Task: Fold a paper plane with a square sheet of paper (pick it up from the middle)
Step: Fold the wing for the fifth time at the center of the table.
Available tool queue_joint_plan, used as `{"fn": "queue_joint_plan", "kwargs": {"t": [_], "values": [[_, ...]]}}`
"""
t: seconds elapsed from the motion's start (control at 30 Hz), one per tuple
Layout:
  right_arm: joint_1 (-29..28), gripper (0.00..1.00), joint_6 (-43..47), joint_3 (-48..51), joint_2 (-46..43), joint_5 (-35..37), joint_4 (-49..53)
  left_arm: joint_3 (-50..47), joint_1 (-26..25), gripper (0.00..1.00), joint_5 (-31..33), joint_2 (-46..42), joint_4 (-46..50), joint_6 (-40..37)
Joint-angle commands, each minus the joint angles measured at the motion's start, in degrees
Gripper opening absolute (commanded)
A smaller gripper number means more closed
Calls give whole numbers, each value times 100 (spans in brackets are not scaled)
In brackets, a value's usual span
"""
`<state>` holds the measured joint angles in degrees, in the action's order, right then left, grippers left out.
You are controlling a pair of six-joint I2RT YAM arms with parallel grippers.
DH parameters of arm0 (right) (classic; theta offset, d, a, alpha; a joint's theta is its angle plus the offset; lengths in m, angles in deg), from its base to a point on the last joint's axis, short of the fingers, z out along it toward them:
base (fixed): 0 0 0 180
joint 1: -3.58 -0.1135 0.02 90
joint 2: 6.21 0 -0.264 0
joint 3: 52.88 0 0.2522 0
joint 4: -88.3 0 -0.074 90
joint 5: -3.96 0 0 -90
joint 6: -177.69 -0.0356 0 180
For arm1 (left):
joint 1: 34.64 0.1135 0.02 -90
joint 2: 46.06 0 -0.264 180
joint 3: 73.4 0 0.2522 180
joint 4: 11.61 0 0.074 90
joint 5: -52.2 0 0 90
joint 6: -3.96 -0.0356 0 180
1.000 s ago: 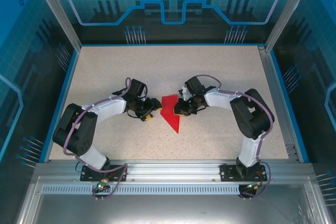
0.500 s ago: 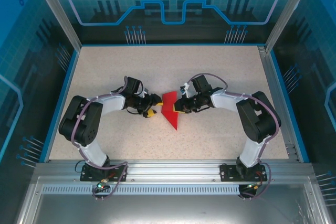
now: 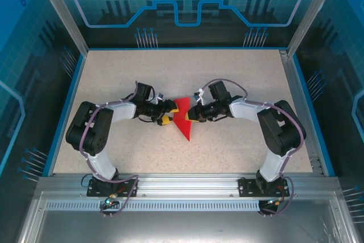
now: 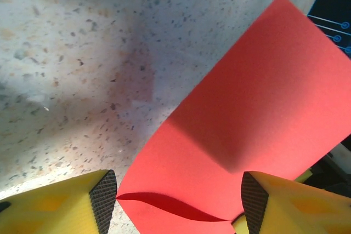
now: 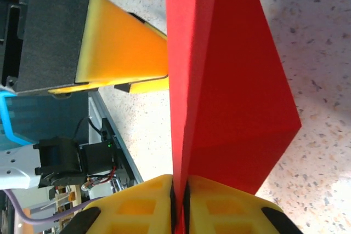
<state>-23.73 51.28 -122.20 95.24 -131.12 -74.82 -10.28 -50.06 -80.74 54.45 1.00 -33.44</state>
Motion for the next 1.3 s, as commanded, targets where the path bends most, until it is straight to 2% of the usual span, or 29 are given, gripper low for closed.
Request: {"fn": "queue_joint_plan", "kwargs": {"t": [0.0,0.4,0.63,0.93,1.27], "values": [[81,15,-17,78,-210,-337,-152,-67,101,65,-460,137,-374,56],[95,15,-29,132,-400,-360,-109,-119,218,68,-725,236,-654,33],[81,16,-69,68,-150,-402,-166,-186,215,58,-984,221,-987,116],[103,17,-33,-53,134,26,167,-234,219,47,-1072,145,-1049,30],[105,16,33,-211,330,45,317,-286,224,41,-1151,113,-950,-140]]}}
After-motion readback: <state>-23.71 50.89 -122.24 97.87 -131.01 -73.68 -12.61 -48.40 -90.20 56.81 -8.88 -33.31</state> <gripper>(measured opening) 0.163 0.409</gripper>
